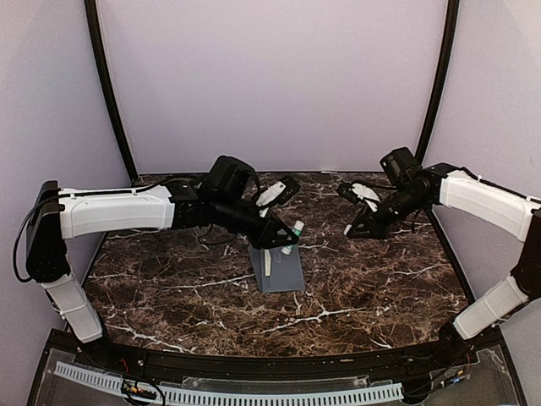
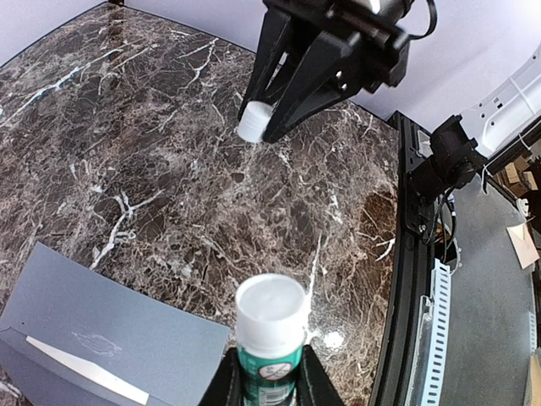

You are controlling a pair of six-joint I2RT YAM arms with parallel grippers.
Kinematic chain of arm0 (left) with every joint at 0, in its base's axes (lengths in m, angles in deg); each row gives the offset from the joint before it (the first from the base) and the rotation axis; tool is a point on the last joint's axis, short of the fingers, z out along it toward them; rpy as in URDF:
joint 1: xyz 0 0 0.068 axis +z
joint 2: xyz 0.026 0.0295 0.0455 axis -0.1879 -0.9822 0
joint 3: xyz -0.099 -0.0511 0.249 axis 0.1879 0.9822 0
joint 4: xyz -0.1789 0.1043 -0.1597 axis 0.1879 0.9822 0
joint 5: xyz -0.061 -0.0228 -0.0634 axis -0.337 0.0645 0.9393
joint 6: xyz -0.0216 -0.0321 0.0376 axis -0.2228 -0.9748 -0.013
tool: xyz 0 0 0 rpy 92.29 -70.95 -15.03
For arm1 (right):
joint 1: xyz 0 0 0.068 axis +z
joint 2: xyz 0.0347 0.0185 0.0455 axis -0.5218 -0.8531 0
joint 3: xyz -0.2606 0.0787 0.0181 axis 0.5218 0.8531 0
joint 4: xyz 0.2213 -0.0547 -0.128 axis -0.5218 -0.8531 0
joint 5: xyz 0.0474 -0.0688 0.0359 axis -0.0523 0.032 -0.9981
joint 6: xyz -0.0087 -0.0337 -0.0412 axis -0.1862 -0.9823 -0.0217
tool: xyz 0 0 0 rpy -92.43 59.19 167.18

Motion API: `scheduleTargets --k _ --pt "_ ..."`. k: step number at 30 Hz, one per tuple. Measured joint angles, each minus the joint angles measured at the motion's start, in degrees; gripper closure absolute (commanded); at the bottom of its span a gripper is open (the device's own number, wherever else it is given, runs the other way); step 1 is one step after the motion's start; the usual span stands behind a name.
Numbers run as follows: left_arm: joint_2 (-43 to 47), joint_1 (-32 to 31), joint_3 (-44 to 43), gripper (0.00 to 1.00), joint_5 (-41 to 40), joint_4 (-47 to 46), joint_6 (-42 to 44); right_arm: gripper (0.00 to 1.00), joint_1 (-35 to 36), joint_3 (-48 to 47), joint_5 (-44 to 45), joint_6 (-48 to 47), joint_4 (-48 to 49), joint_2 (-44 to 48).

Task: Place the letter into the envelope and seal it

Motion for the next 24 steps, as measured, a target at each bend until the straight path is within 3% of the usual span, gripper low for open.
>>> scheduleTargets --k 9,24 --pt "2.2 0.7 0.9 1.00 0.0 -2.5 -0.9 1.00 -0.3 4.7 8.4 -1.5 7.3 -6.5" --pt "2.7 1.0 1.2 1.00 0.0 -2.8 -1.4 0.89 -1.0 6.7 13.5 -1.9 13.6 -17.8"
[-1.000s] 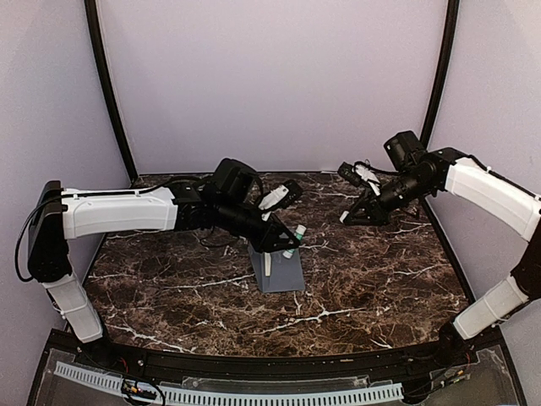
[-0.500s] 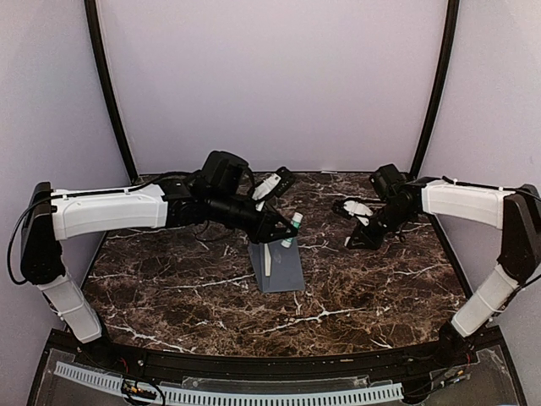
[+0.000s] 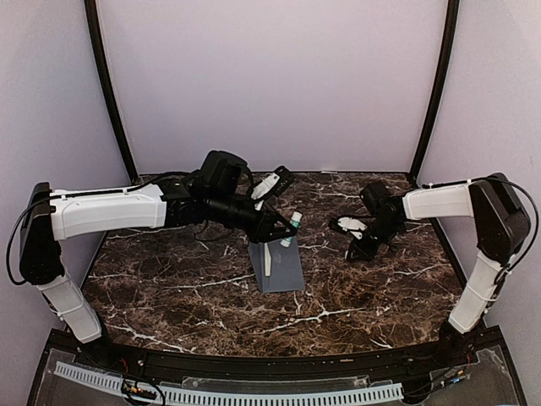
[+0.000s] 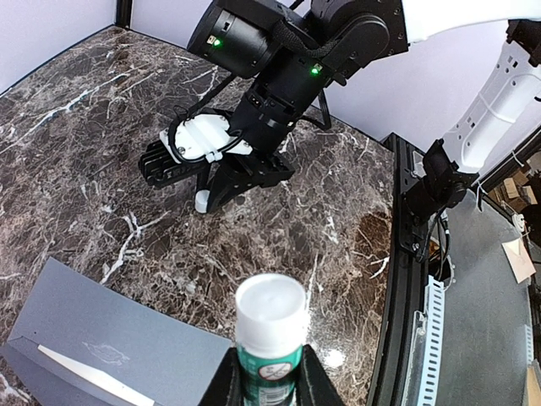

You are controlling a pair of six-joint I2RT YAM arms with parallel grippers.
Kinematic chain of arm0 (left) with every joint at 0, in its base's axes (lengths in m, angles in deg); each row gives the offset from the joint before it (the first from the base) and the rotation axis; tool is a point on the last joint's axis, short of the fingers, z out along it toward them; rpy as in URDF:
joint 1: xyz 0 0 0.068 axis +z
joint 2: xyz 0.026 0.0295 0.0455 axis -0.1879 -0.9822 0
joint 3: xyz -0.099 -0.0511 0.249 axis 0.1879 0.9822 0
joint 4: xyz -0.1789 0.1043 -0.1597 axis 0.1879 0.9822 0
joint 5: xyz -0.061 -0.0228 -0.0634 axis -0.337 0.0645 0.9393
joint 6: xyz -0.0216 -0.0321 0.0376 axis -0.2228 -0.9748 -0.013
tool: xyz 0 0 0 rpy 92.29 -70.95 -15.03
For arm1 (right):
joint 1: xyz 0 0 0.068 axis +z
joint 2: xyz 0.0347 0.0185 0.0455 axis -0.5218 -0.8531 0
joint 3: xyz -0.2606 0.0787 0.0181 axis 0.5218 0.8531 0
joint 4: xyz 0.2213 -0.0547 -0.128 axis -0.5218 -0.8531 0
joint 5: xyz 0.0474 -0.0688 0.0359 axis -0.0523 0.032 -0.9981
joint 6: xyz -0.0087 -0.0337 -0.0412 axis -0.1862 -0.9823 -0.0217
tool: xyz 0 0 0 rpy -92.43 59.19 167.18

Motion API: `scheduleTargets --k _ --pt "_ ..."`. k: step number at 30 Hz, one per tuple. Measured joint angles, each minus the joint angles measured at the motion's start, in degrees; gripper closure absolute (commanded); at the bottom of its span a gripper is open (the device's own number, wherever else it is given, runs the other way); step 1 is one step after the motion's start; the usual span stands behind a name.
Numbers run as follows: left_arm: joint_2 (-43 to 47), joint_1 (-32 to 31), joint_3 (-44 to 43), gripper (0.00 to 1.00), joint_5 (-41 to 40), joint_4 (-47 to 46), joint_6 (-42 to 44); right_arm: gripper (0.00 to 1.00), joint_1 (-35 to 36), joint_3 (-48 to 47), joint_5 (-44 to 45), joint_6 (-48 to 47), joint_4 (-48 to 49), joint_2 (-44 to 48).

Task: Place the letter into the envelope and seal it

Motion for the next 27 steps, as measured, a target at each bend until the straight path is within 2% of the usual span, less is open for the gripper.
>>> scheduleTargets --k 4,11,19,27 --pt "0.0 0.0 0.0 1.00 0.0 0.0 0.0 0.80 0.0 0.0 0.7 0.0 0.3 -2.0" --pt "0.0 0.1 0.0 1.00 0.0 0.0 0.0 0.59 0.0 0.0 0.6 0.2 0.9 -2.4" --pt "0.0 0.2 0.0 1.00 0.0 0.0 0.0 0.56 -0.1 -0.2 -0.6 1.6 -2.1 -0.4" --pt "0.1 1.0 0.8 1.00 -0.3 -1.1 -0.3 0.55 -0.1 -1.4 -0.8 1.7 -6.4 9.9"
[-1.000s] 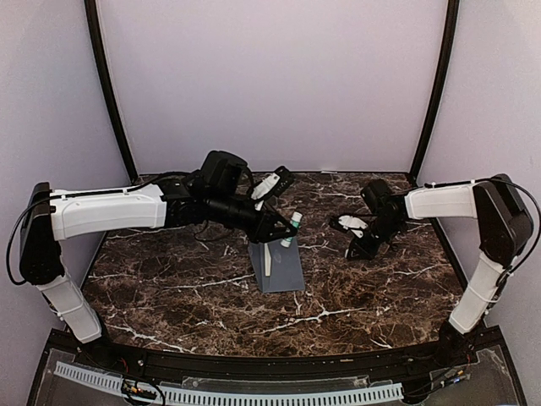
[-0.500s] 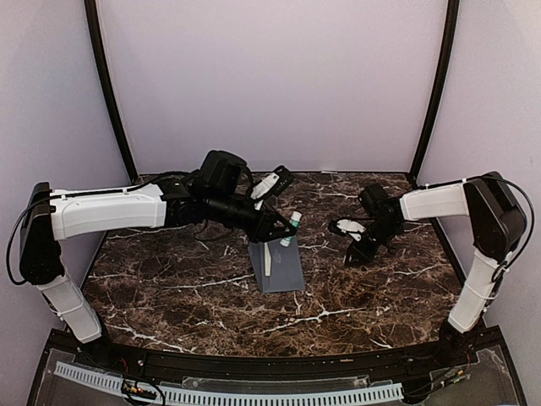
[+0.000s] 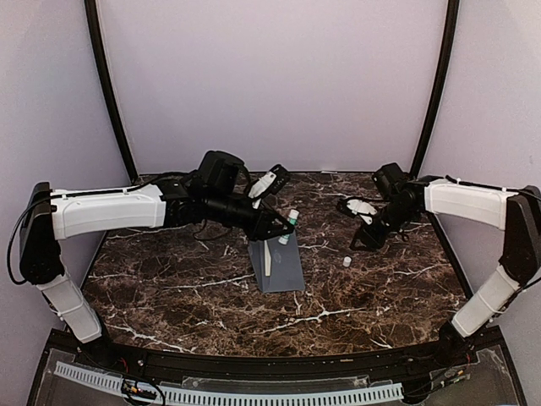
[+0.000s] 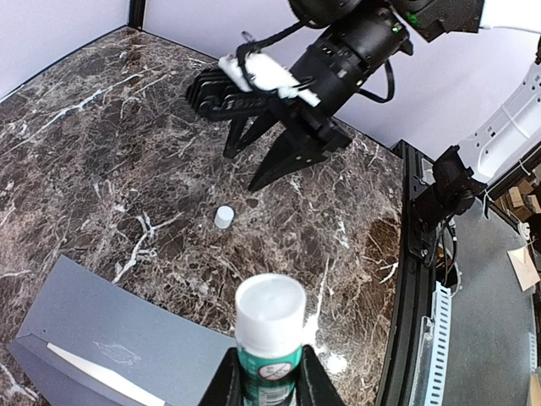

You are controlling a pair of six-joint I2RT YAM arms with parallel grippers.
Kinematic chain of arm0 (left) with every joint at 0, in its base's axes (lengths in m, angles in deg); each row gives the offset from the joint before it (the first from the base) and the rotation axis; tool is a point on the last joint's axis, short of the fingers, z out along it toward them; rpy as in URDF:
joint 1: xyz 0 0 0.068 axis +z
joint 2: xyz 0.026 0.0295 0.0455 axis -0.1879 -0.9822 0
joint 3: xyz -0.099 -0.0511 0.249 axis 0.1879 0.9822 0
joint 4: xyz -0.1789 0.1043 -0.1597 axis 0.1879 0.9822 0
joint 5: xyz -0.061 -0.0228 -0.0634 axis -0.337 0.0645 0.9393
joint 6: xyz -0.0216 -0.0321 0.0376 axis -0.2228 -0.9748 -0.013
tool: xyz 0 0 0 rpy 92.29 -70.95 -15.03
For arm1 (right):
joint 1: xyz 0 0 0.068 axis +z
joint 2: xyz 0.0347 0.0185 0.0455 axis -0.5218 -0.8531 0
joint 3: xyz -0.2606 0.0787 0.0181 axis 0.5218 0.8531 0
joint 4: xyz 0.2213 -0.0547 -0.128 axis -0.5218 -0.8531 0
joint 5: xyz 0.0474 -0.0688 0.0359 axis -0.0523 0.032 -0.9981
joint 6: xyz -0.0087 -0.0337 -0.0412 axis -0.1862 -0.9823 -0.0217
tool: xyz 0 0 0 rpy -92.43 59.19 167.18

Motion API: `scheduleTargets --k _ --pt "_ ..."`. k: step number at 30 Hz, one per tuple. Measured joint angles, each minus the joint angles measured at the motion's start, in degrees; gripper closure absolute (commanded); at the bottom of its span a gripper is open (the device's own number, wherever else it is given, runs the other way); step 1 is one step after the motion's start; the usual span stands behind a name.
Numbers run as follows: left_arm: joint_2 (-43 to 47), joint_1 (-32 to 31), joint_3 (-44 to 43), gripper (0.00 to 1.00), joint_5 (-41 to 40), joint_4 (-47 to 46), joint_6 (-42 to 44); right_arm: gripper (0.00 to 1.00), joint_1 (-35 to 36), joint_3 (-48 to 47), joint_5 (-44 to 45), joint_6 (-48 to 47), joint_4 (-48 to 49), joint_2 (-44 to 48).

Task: Place the letter into the envelope and seal it

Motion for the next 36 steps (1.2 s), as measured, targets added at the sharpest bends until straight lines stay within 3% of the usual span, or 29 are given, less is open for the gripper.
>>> scheduleTargets --k 9,17,25,36 --pt "2.3 0.7 4.8 1.00 -4.6 -11.1 -6.4 0.53 0.0 -7.2 -11.4 0.5 -5.0 9.8" --pt "2.9 0.9 6.4 1.00 -11.1 -31.7 -17.8 0.50 4.4 -17.4 -20.9 3.3 -4.6 11.7" --pt "2.0 -0.7 9.6 1.00 -15.1 -49.2 -26.6 0.48 12.9 -21.0 -17.7 9.0 -1.1 10.9" --pt "0.3 -3.5 9.6 1.00 -15.8 -55.9 -29.3 0.57 16.1 -25.5 -13.1 13.9 2.7 5.7"
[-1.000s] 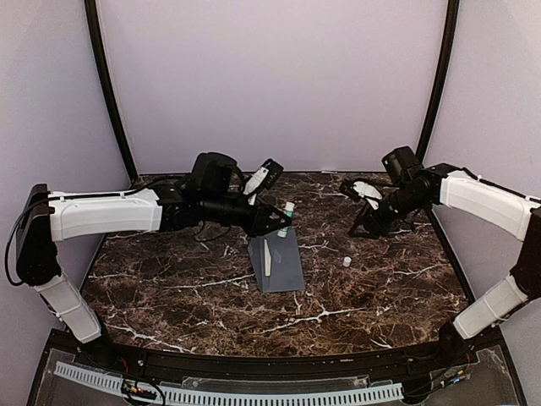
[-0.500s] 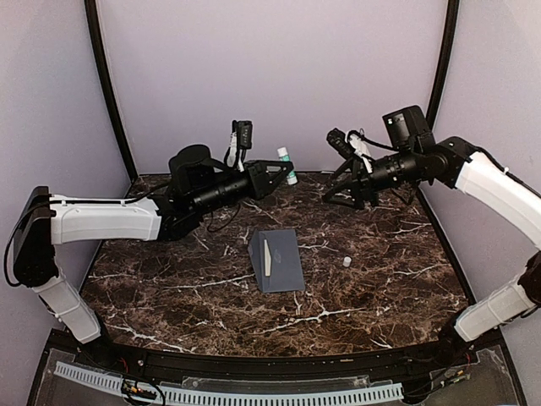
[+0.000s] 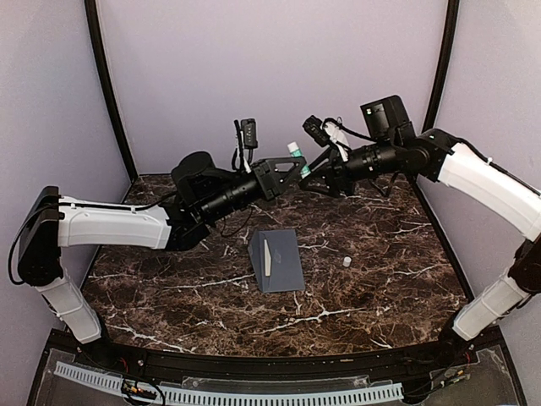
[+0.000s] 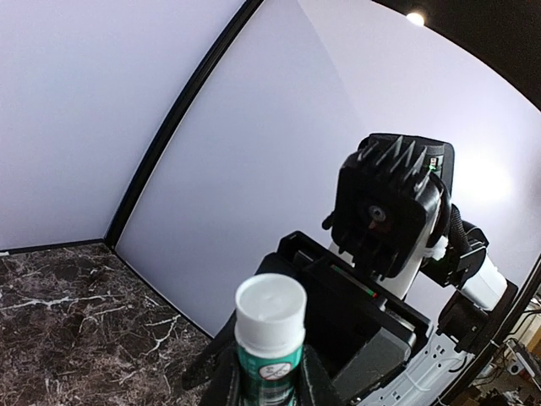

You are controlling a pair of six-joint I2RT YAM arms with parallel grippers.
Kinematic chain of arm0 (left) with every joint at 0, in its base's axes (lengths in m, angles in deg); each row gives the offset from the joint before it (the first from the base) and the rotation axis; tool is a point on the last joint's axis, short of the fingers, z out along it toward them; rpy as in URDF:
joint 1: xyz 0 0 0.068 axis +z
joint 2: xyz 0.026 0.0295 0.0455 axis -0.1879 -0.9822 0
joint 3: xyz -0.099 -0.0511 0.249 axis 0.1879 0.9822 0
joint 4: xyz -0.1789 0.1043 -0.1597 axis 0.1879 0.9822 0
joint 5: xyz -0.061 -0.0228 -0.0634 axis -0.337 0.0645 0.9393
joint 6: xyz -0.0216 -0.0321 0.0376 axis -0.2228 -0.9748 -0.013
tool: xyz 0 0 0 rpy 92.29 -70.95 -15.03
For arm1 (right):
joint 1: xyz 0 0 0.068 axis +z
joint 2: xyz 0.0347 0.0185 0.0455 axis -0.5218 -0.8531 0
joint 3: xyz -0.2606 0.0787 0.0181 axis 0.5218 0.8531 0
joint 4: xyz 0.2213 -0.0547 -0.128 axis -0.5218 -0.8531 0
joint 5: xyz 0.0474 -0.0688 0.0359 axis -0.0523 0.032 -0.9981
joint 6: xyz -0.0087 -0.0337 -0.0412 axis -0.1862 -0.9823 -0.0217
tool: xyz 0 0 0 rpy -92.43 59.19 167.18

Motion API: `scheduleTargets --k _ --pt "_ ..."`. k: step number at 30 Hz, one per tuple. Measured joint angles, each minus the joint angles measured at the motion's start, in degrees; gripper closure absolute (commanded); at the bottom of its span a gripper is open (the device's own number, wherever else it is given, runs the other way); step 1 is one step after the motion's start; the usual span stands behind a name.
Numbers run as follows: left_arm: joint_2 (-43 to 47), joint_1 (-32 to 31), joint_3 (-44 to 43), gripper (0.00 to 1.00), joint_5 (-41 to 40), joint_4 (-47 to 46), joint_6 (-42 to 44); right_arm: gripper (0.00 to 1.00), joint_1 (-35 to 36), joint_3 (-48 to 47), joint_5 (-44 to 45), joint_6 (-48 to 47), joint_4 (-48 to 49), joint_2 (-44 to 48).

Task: Place the letter into the envelope and seal it

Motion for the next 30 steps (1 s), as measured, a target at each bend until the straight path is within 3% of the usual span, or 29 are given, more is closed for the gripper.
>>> scheduleTargets --k 8,11,14,16,30 --pt "-0.1 -0.2 0.0 0.99 -0.1 -0.9 -0.5 0.87 0.9 -1.1 -0.5 1.7 0.7 -0.4" --pt "-0.1 -0.1 0.0 0.91 -0.5 -0.9 -0.2 0.97 0.7 -1.1 -0.3 3.1 0.7 -0.5" --pt "-0.2 -0.1 0.0 0.72 -0.7 -1.0 -0.1 1.00 0.6 -1.1 -0.5 3.1 0.7 -0.5" --pt "-0.2 -0.1 0.0 0.68 -0.7 -1.1 -0.1 1.00 0.6 -1.1 -0.7 3.1 0.8 -0.5" --pt "-1.6 -0.5 -0.5 0.76 -0.2 -3.0 -0.3 1.00 0.8 -1.1 -3.3 3.7 0.8 -0.5"
